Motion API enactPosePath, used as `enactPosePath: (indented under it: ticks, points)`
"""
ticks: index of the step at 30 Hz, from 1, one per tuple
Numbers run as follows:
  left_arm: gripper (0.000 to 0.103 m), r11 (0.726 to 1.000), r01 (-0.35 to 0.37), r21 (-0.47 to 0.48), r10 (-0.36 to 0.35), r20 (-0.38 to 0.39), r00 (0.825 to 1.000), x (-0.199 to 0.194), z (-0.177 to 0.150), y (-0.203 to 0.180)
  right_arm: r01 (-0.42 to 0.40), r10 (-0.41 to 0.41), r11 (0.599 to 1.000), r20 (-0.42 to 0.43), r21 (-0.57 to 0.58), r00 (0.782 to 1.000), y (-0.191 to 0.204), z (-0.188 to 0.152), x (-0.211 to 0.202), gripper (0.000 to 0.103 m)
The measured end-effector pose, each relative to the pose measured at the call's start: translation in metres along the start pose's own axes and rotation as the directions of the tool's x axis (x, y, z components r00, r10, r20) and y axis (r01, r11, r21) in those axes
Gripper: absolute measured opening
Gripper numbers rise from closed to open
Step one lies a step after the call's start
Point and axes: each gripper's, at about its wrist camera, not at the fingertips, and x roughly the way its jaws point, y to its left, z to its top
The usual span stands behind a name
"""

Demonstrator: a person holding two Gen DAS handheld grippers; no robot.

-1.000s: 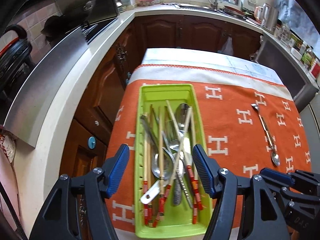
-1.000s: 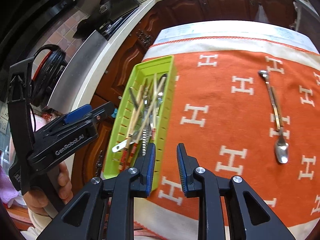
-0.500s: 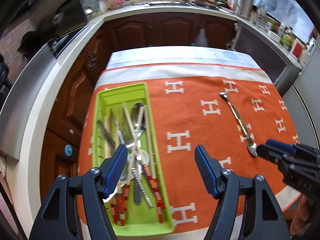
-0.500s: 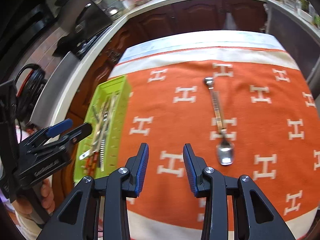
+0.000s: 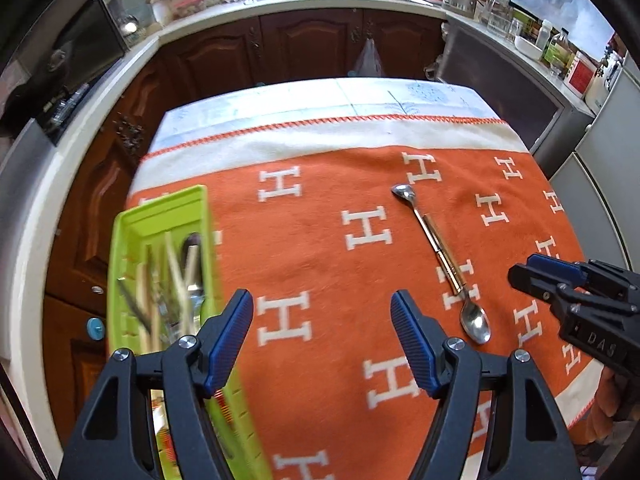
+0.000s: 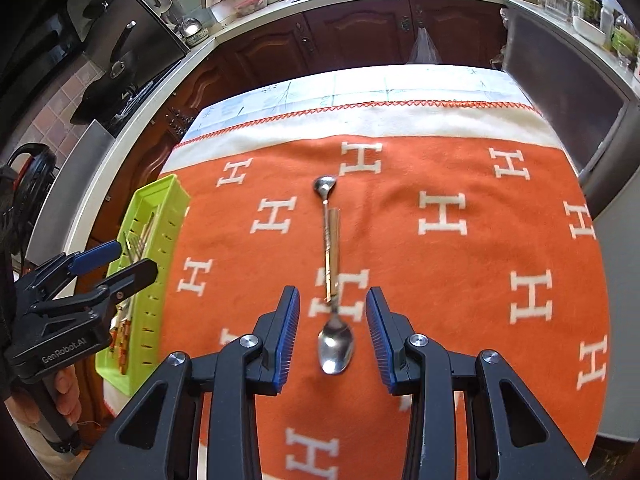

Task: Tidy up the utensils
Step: 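Move back and grasp the wooden-handled spoon with the right gripper, then grasp the long metal spoon by its handle with the left gripper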

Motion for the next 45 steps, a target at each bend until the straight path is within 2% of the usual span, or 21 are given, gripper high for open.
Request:
enactPosePath:
  ticks: [6, 11, 19, 23, 29, 33, 41, 45]
  points:
    - [0.069, 0.997, 0.048, -0.054, -0.051, -0.062, 0.997, 0.041, 0.012, -0.009, -0.006, 0.005, 0.999, -0.038, -0.035, 0.999, 0.0, 0.009, 0.031, 0.032]
    - [0.068, 0.997, 0.034, -0.074, -0.04, -0.08, 0.996, 0.067, 0.021, -0.015, -0.034, 0.03, 0.998, -0.079, -0.044, 0.996, 0.0, 0.015, 0.061, 0.022]
    - [0.067, 0.995, 0.03, -0.097, -0.039, -0.094, 0.995, 0.086, 0.03, -0.019, -0.051, 0.045, 0.998, -0.12, -0.046, 0.992, 0.001, 0.024, 0.1, 0.01]
    - [0.067, 0.994, 0.04, -0.099, -0.049, -0.091, 0.995, 0.088, 0.032, -0.023, -0.082, 0.079, 0.997, -0.128, -0.017, 0.989, -0.005, 0.027, 0.109, 0.008]
    - [0.066, 0.995, 0.048, -0.091, -0.057, -0.095, 0.994, 0.096, 0.038, -0.034, -0.081, 0.082, 0.997, -0.124, 0.007, 0.989, -0.008, 0.024, 0.113, 0.008]
    - [0.067, 0.993, 0.058, -0.101, -0.068, -0.1, 0.993, 0.101, 0.041, -0.041, -0.048, 0.046, 0.999, -0.117, -0.009, 0.992, -0.004, 0.018, 0.11, 0.007]
    - [0.066, 0.987, 0.098, -0.127, -0.117, -0.149, 0.982, 0.118, 0.045, -0.062, -0.041, 0.053, 0.991, -0.093, 0.126, 0.994, -0.034, -0.009, 0.09, 0.007]
    - [0.063, 0.993, 0.059, -0.099, -0.074, -0.153, 0.986, 0.124, 0.045, -0.077, -0.059, 0.076, 0.978, -0.079, 0.201, 0.994, -0.048, -0.028, 0.08, 0.007]
